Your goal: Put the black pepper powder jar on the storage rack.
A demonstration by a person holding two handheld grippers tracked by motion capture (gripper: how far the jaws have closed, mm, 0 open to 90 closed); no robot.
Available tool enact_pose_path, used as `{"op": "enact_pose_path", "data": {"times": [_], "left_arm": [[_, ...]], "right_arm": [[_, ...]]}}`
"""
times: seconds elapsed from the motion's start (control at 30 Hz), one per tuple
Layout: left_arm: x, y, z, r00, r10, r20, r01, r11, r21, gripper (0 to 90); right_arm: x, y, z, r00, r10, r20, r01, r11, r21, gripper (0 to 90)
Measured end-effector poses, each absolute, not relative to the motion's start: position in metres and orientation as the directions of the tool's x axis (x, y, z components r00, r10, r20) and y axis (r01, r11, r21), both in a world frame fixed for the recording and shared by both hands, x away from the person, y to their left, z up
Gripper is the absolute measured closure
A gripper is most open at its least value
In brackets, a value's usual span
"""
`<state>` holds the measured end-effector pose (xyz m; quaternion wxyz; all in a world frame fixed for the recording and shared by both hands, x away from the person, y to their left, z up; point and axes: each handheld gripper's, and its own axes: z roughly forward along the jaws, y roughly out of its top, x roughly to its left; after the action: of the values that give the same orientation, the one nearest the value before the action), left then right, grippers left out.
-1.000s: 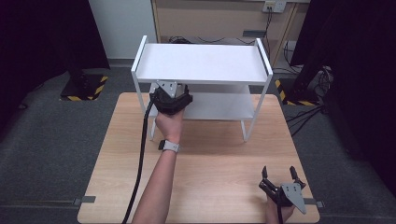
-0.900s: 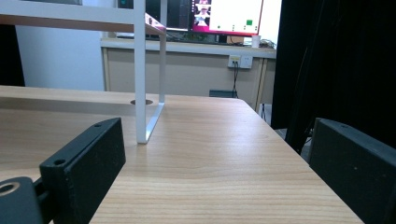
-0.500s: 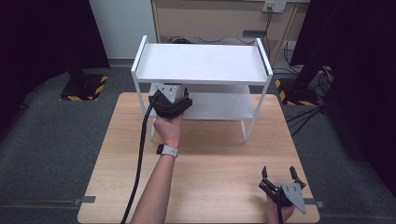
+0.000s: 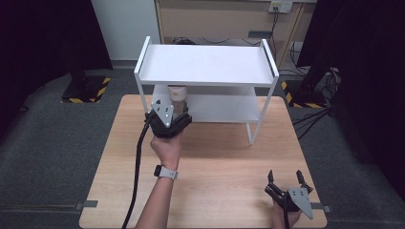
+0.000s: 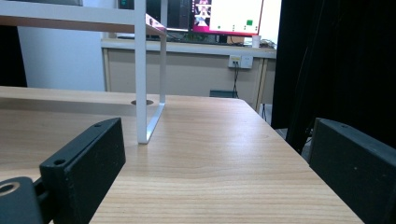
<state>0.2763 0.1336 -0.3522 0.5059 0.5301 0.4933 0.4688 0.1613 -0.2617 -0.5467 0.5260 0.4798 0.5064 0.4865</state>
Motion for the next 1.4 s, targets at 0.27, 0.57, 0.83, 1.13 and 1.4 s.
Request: {"op": "enact_pose_path", "data": {"times": [0.27, 0.57, 0.83, 1.13, 1.4], "left_arm": [[0.234, 0.154, -0.378, 0.056, 0.998, 0.024, -0.007, -0.023, 1.000, 15.1], [0.208, 0.184, -0.403, 0.037, 0.999, -0.015, 0.055, 0.013, 0.998, 15.1], [0.190, 0.210, -0.438, 0.001, 1.000, -0.007, 0.041, 0.007, 0.999, 14.9], [0.176, 0.245, -0.479, -0.021, 1.000, -0.003, 0.043, 0.004, 0.999, 14.7], [0.174, 0.260, -0.502, -0.046, 0.999, -0.019, 0.033, 0.020, 0.999, 14.7]], "right_arm": [[0.161, -0.261, -0.547, 0.017, 0.998, -0.065, -0.030, 0.065, 0.997, 4.2], [0.160, -0.261, -0.547, 0.017, 0.998, -0.064, -0.030, 0.065, 0.997, 4.2], [0.160, -0.261, -0.548, 0.019, 0.998, -0.059, -0.033, 0.060, 0.998, 4.2], [0.160, -0.261, -0.547, 0.014, 0.998, -0.068, -0.027, 0.069, 0.997, 4.2], [0.161, -0.260, -0.546, 0.011, 0.997, -0.078, -0.019, 0.078, 0.997, 4.2]]}}
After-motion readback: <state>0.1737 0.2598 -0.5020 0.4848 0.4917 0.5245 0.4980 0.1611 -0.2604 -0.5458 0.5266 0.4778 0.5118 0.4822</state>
